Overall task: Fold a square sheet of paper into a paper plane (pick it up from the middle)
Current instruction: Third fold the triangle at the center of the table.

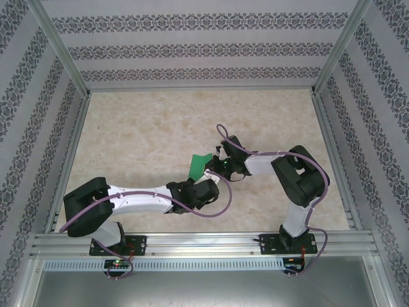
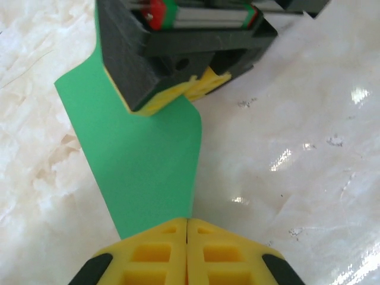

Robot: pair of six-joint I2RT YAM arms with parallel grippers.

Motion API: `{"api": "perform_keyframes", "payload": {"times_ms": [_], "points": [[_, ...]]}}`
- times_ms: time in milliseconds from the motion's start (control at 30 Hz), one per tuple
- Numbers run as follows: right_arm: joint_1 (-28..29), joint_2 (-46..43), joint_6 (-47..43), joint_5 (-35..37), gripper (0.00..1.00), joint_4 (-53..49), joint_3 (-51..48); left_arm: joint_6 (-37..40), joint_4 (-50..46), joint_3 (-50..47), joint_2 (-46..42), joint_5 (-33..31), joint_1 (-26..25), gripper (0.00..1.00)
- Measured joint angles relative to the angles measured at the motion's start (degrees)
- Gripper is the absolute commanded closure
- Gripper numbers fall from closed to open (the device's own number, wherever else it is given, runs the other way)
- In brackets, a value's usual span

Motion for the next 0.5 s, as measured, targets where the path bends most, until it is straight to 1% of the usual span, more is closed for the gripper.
{"api": "perform_keyframes", "payload": {"times_ms": [100,133,167,200,267,400,500], "points": [[0.0,0.0,0.0,0.0,0.84,-0.4,0.0,0.0,-0.1,0.0,0.0,-0.2,0.0,1.0],[0.0,0.0,0.0,0.0,0.83,-0.5,0.0,0.0,-0.1,0.0,0.0,-0.2,0.0,1.0],[0.0,0.0,0.0,0.0,0.81,-0.6,0.0,0.0,-0.1,0.0,0.0,-0.2,0.0,1.0],[-0.1,0.0,0.0,0.0,0.77,-0.7,0.0,0.0,-0.1,0.0,0.0,-0.2,0.0,1.0],[-0.3,-0.1,-0.1,-0.2,0.74,-0.9,0.1,0.0,-0.1,0.0,0.0,0.2,0.0,1.0],[-0.7,-1.3,-0.5,0.6,0.7,-3.0,0.3,0.2,0.0,-0.1,-0.7,2.8,0.4,1.0],[-1.3,-4.7,-1.7,2.7,0.68,-6.5,0.3,0.3,0.0,-0.6,-2.3,6.1,1.5,1.0]]}}
